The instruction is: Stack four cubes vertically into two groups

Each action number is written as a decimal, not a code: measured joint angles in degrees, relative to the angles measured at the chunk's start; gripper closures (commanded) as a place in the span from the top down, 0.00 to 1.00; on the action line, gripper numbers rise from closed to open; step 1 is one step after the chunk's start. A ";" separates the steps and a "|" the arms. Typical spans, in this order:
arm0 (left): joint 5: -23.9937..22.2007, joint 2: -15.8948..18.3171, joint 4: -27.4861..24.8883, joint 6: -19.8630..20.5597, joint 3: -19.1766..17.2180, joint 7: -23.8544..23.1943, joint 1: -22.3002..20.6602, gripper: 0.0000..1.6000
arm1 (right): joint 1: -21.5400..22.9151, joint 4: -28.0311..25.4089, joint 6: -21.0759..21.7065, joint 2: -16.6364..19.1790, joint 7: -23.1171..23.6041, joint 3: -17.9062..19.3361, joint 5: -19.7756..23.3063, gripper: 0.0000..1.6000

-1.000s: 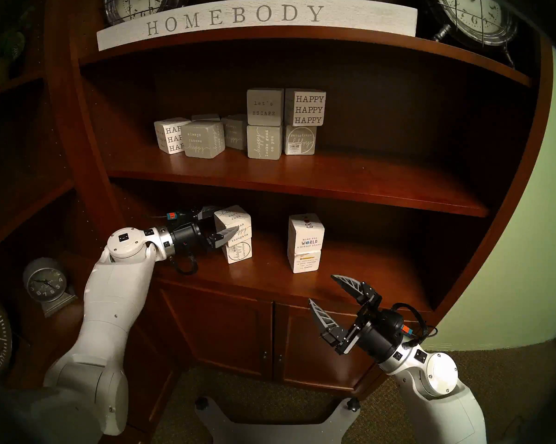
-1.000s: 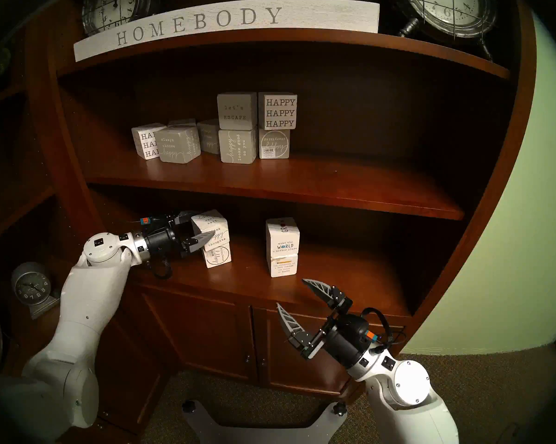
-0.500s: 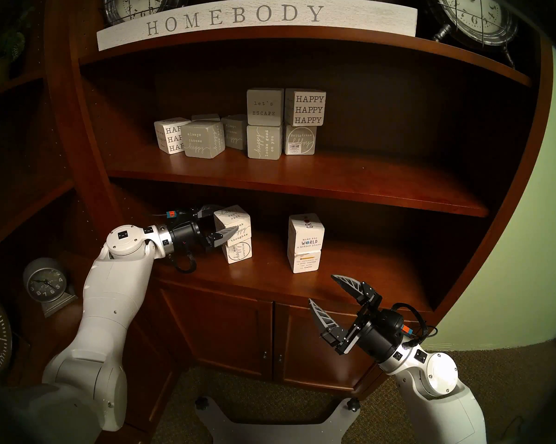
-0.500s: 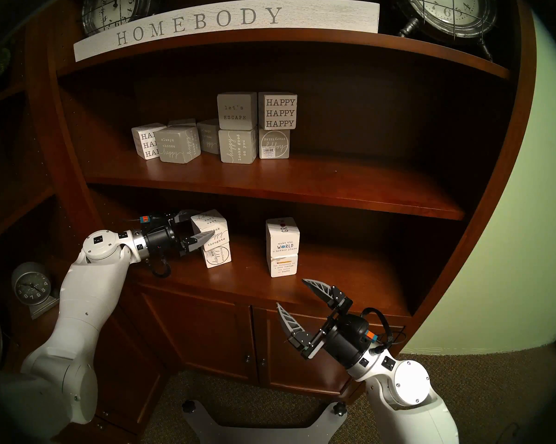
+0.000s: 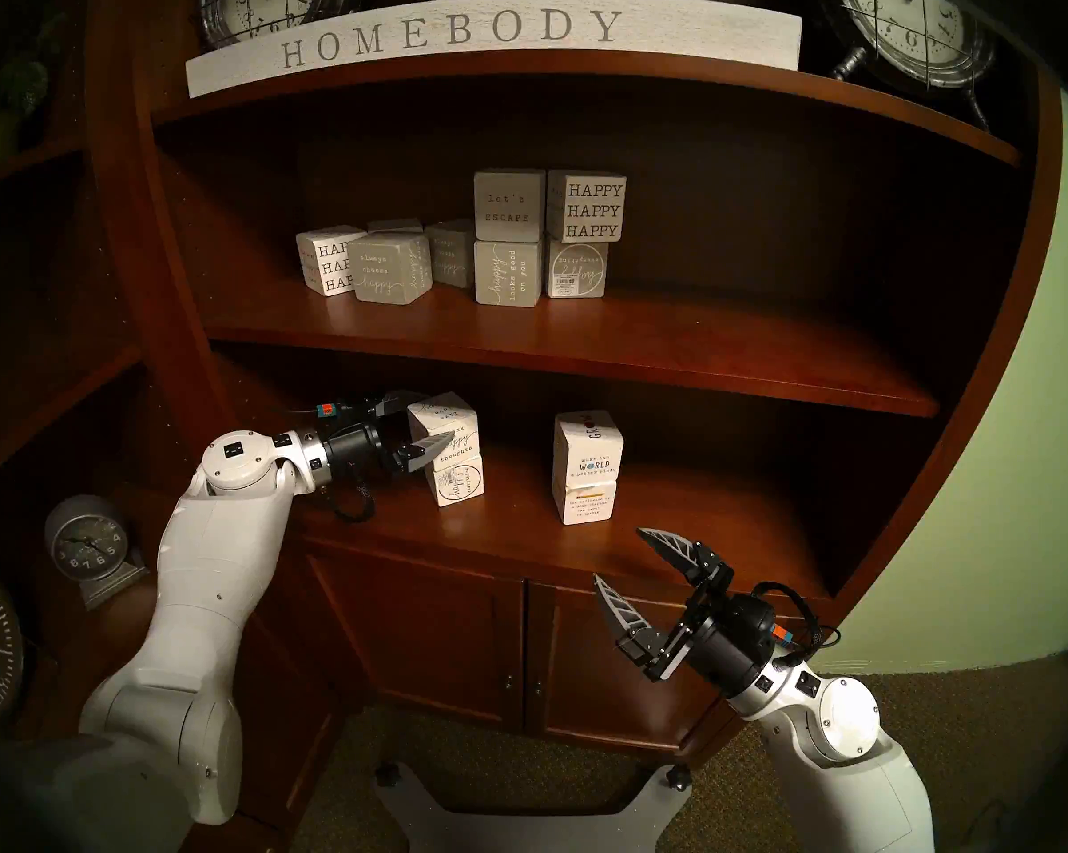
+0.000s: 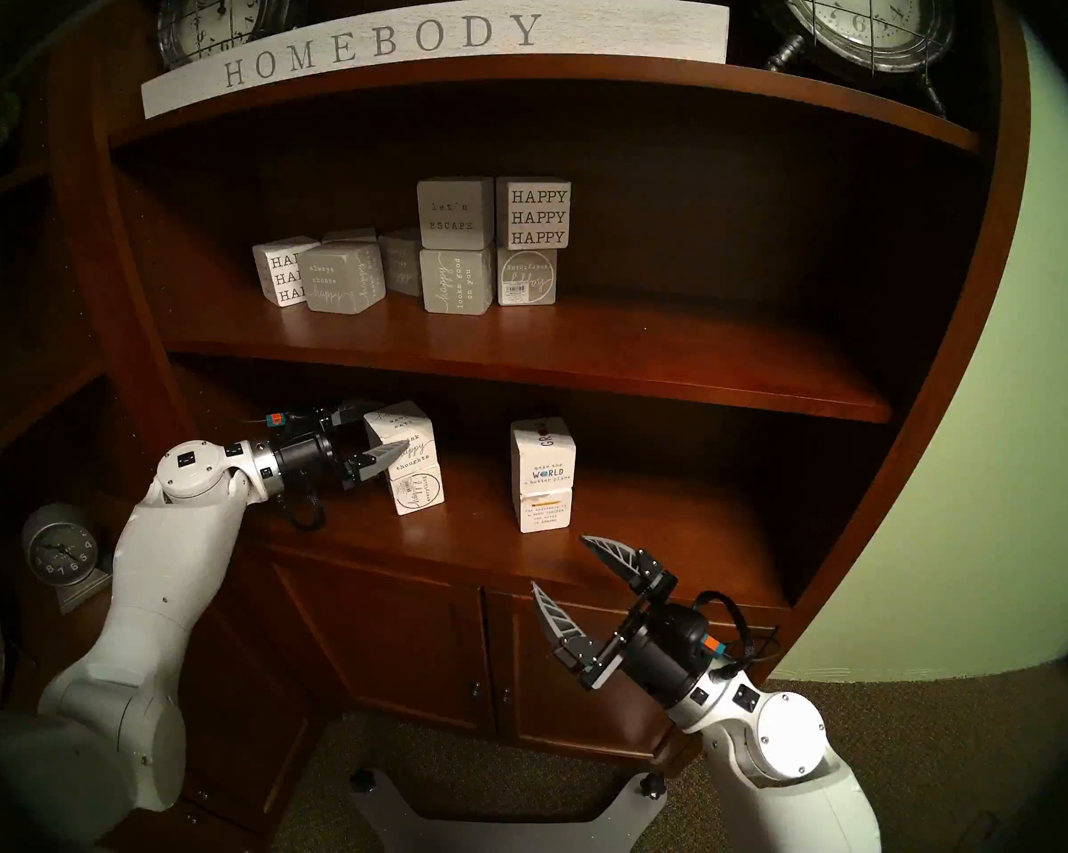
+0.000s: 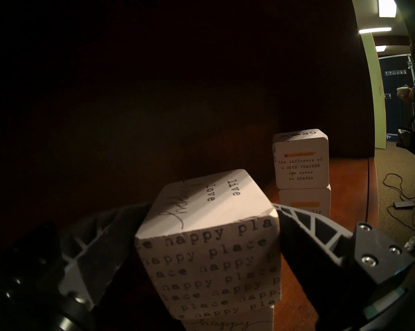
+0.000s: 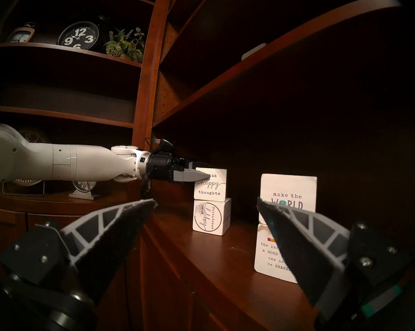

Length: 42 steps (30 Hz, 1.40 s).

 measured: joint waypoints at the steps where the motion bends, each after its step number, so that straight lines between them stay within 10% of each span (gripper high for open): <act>1: -0.02 0.01 0.04 -0.04 -0.01 -0.02 -0.01 1.00 | 0.00 0.00 0.00 -0.01 0.01 0.00 0.00 1.00; 42: -0.69 -0.05 -4.22 -0.18 -2.45 -0.38 0.73 1.00 | 0.00 0.00 0.08 -0.28 0.28 0.19 -0.12 1.00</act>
